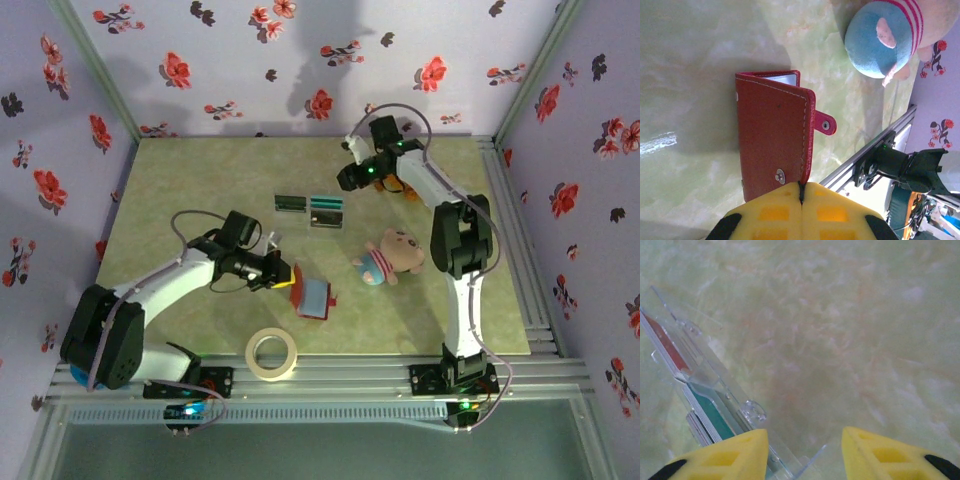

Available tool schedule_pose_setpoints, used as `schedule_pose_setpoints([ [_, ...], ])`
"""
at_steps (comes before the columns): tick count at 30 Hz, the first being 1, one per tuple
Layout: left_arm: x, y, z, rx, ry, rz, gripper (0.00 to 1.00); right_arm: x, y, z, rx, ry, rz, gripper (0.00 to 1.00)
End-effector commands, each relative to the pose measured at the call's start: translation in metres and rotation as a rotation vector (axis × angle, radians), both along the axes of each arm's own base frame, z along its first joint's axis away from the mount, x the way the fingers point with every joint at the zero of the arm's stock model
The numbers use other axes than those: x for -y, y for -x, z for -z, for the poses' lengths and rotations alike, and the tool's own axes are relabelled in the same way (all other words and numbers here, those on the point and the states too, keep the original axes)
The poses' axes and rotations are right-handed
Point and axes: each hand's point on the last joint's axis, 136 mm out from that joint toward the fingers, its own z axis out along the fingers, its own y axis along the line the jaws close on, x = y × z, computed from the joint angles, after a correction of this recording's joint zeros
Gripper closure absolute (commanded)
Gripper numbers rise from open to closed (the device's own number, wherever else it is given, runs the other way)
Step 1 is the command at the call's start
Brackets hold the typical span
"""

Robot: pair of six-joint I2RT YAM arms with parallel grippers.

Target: Put the credit cards into the card holder

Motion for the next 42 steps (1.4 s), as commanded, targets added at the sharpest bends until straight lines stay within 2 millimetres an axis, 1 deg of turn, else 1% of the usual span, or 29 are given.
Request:
schedule_pose_setpoints([
  [1,0.0,0.016,-0.003,-0.013,0.017,0.048,1.0,-0.01,0.017,0.007,-0.073,-0.022,-0.1,0.63],
  [4,0.001,0.014,-0.004,-0.008,0.027,0.039,1.0,-0.014,0.019,0.016,-0.104,-0.023,-0.137,0.66],
  [5,0.001,0.015,-0.004,-0.009,0.027,0.042,1.0,-0.014,0.021,0.019,-0.115,-0.026,-0.149,0.64],
  [6,0.001,0.015,-0.003,-0.014,0.026,0.039,1.0,-0.015,0.022,0.022,-0.127,-0.024,-0.156,0.65],
  [7,0.001,0.016,-0.003,-0.017,0.027,0.037,1.0,-0.015,0.023,0.024,-0.135,-0.022,-0.167,0.67],
  [9,0.001,0.018,-0.002,-0.02,0.033,0.037,1.0,-0.014,0.022,0.027,-0.136,-0.015,-0.168,0.77],
  [10,0.002,0.018,-0.002,-0.023,0.035,0.041,1.0,-0.014,0.023,0.028,-0.14,-0.014,-0.17,0.79],
  [11,0.002,0.019,-0.002,-0.025,0.034,0.047,1.0,-0.014,0.024,0.028,-0.142,-0.013,-0.174,0.78],
  [14,0.002,0.019,-0.005,-0.024,0.037,0.048,1.0,-0.013,0.027,0.027,-0.14,0.001,-0.187,0.73],
  [16,0.004,0.018,-0.006,-0.013,0.049,0.04,1.0,-0.014,0.03,0.025,-0.136,0.002,-0.212,0.67],
  [17,0.004,0.018,-0.006,-0.012,0.05,0.041,1.0,-0.014,0.032,0.025,-0.138,0.002,-0.222,0.66],
  [21,0.004,0.021,-0.006,-0.019,0.048,0.042,1.0,-0.014,0.039,0.023,-0.157,0.001,-0.265,0.61],
  [24,0.004,0.02,-0.006,-0.016,0.054,0.039,1.0,-0.014,0.042,0.025,-0.162,0.005,-0.282,0.62],
  [27,0.004,0.022,-0.008,-0.018,0.052,0.039,1.0,-0.017,0.049,0.026,-0.179,-0.001,-0.306,0.55],
  [29,0.004,0.021,-0.009,-0.009,0.061,0.035,1.0,-0.018,0.051,0.025,-0.182,-0.003,-0.316,0.54],
  [30,0.004,0.021,-0.009,-0.011,0.06,0.036,1.0,-0.018,0.05,0.026,-0.18,-0.002,-0.314,0.56],
  [31,0.004,0.021,-0.009,-0.012,0.056,0.039,1.0,-0.018,0.05,0.027,-0.179,0.003,-0.312,0.6],
  [33,0.003,0.023,-0.009,-0.018,0.049,0.044,1.0,-0.016,0.048,0.032,-0.179,0.029,-0.302,0.73],
  [34,0.004,0.023,-0.009,-0.013,0.051,0.043,1.0,-0.015,0.047,0.033,-0.18,0.04,-0.297,0.76],
  [37,0.004,0.023,-0.009,-0.005,0.059,0.038,1.0,-0.017,0.049,0.031,-0.179,0.044,-0.291,0.83],
  [42,0.005,0.022,-0.01,-0.002,0.063,0.034,1.0,-0.022,0.053,0.03,-0.195,0.039,-0.26,0.88],
])
